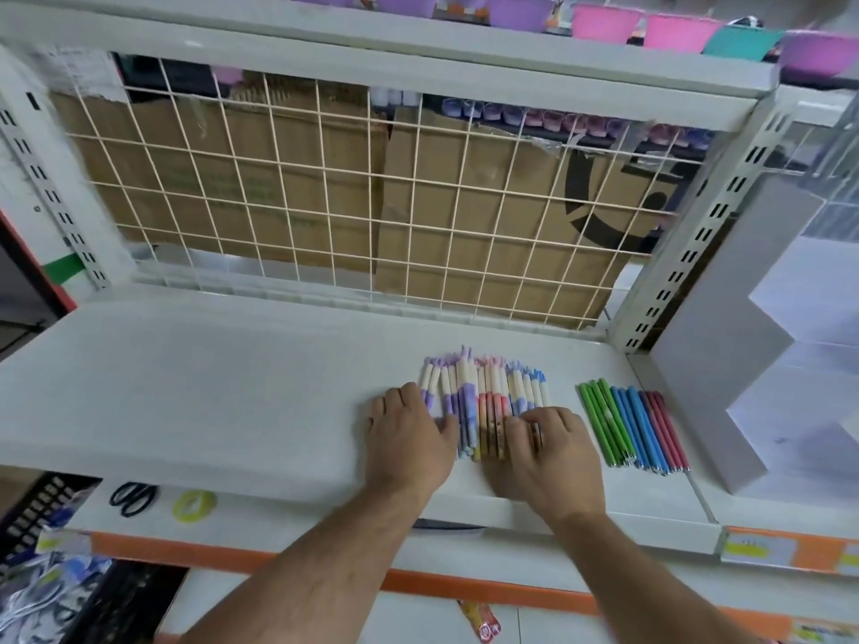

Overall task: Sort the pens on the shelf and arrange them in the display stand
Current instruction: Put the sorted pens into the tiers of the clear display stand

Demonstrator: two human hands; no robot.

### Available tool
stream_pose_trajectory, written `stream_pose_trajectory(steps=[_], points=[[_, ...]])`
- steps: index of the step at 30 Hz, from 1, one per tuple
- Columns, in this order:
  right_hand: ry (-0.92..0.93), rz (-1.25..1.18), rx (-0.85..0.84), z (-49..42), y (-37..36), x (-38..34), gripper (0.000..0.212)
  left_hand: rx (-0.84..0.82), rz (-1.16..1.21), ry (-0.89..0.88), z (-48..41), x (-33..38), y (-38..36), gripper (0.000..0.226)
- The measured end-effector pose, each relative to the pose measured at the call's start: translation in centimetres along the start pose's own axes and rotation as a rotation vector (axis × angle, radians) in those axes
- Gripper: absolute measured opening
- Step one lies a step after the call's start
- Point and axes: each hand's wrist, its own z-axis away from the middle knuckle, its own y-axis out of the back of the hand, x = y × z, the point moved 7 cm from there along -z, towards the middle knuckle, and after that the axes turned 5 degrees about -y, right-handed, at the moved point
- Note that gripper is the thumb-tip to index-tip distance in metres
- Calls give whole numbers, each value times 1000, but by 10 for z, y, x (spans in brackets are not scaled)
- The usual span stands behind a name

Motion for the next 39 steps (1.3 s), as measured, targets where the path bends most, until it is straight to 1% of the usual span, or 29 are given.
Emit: stream_pose_trajectory(steps=[4, 11, 18, 25, 28, 31, 34, 36, 37, 39], points=[[-11, -2, -13, 0, 0, 1, 18, -34, -38, 44, 1, -3, -1, 34], [-6, -4, -13, 0, 0, 3, 21, -39, -133, 66, 1, -4, -5, 33], [-4, 6, 16, 0, -1, 6, 20, 7, -188, 88, 1, -7, -7, 20], [-36, -2, 2, 0, -4, 8, 22, 22, -231, 58, 1, -4, -8, 23], [-43, -10, 8, 0, -3, 8, 22, -6, -259, 43, 1, -3, -7, 26], [-53, -7, 6, 0, -3, 8, 23, -46, -229, 32, 2, -2, -6, 22], [-44, 8, 14, 0, -2, 6, 24, -89, -184, 68, 2, -4, -5, 16], [-33, 12, 27, 0, -1, 6, 24, -61, -99, 43, 1, -3, -2, 10], [-24, 11, 36, 1, 0, 5, 24, -26, -47, 20, 1, -2, -1, 10], [0, 14, 52, 2, 2, 2, 26, -22, 105, 20, 2, -3, 1, 14]])
